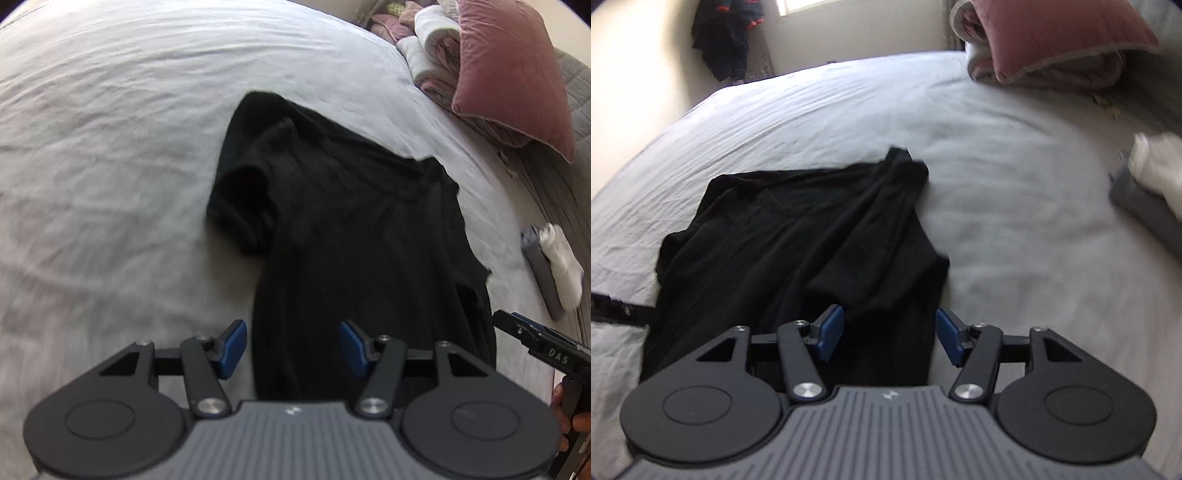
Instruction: Fold clothes
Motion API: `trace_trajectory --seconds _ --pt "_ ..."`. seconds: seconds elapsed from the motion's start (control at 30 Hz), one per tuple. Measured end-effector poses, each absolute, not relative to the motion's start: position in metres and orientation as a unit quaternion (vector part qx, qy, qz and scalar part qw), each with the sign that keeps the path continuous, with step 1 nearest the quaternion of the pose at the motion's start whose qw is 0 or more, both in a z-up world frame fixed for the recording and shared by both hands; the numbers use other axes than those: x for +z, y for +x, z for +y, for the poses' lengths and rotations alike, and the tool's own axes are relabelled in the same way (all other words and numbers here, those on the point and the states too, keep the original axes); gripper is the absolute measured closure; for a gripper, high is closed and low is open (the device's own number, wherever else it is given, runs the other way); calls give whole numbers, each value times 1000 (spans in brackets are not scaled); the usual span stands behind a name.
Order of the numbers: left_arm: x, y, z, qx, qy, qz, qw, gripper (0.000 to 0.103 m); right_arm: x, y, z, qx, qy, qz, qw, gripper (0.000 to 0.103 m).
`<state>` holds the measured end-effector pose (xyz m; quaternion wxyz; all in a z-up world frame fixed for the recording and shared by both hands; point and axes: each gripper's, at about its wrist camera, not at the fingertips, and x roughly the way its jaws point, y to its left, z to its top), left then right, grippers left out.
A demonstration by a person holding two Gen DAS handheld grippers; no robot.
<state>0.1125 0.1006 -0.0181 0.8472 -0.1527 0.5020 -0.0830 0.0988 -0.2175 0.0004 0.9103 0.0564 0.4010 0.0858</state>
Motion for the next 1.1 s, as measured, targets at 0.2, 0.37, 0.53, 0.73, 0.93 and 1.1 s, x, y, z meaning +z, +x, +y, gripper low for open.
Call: trace_trajectory --seconds 0.2,0.37,0.53,0.73,0.93,1.1 --pt "-24 78 90 -103 -138 526 833 40 2 61 -232 94 106 415 899 43" --pt "-35 46 89 -120 -143 506 842 36 -6 35 -245 90 136 413 896 43" --pt "-37 29 80 -164 -111 476 857 38 -24 19 -251 117 149 426 885 42" --pt "-46 31 74 -198 -132 449 861 78 -39 25 -251 186 210 427 860 74" --pt "-26 32 77 -206 -170 381 885 97 -26 29 -247 204 261 395 857 97" --pt "0 41 92 -195 -205 313 907 97 -1 33 -255 185 282 334 880 97"
